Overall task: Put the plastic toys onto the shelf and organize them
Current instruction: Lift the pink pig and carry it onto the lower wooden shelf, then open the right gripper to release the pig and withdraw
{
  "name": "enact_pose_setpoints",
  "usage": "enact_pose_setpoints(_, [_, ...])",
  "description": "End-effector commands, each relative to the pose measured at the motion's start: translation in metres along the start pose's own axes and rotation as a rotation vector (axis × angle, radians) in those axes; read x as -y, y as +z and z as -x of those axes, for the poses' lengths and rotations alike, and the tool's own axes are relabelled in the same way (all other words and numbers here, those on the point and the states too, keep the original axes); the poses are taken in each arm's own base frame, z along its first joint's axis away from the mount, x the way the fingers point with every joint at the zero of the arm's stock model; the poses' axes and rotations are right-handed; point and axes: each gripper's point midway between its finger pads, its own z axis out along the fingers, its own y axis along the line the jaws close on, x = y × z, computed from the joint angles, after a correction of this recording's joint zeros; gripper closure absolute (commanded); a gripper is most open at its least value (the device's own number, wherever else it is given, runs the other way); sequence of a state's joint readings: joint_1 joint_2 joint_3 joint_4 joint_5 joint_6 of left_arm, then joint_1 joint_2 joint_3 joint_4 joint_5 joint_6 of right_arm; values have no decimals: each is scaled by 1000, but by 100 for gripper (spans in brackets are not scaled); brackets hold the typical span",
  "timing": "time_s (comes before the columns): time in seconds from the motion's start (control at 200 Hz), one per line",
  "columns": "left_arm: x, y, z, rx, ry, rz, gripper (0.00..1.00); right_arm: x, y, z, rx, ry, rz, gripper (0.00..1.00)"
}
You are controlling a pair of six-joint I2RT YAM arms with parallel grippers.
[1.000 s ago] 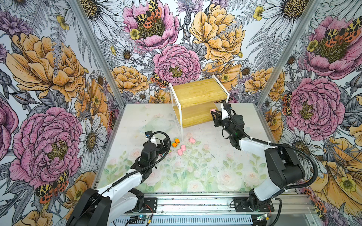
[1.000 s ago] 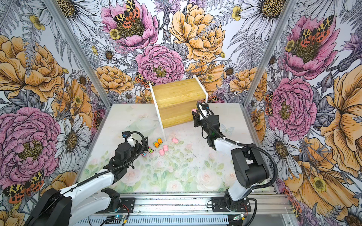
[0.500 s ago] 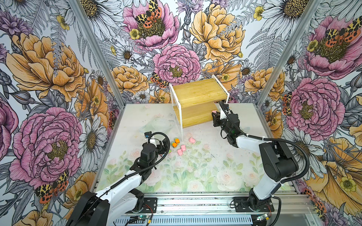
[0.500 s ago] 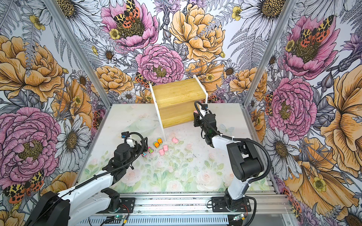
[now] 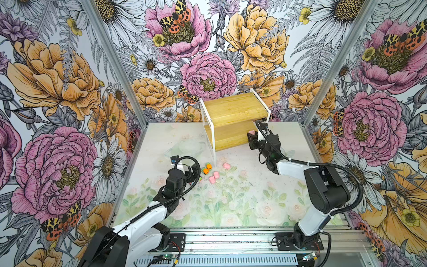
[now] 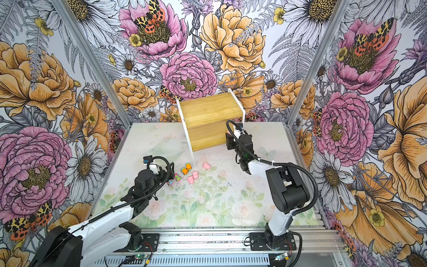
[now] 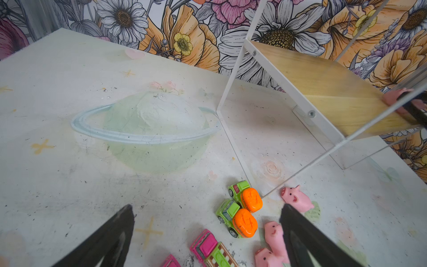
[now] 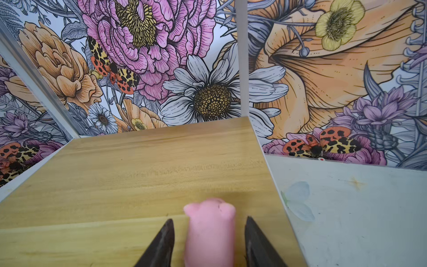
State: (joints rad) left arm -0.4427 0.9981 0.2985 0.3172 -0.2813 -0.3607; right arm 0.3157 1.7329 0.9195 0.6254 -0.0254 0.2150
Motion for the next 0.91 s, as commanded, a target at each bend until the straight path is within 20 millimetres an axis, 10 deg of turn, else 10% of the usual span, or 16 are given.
enact_pose_setpoints(0.0, [-5, -1, 0, 4, 0, 17, 1, 0, -4, -1, -11, -16, -15, 44])
enact_pose_setpoints(0.465, [-4, 3, -4, -12, -3, 13, 1, -24, -73, 19, 68, -154, 105, 25])
enact_pose_setpoints(0.901, [-2, 13, -16, -60, 2, 12, 1, -109, -101, -107, -61, -186, 580, 29])
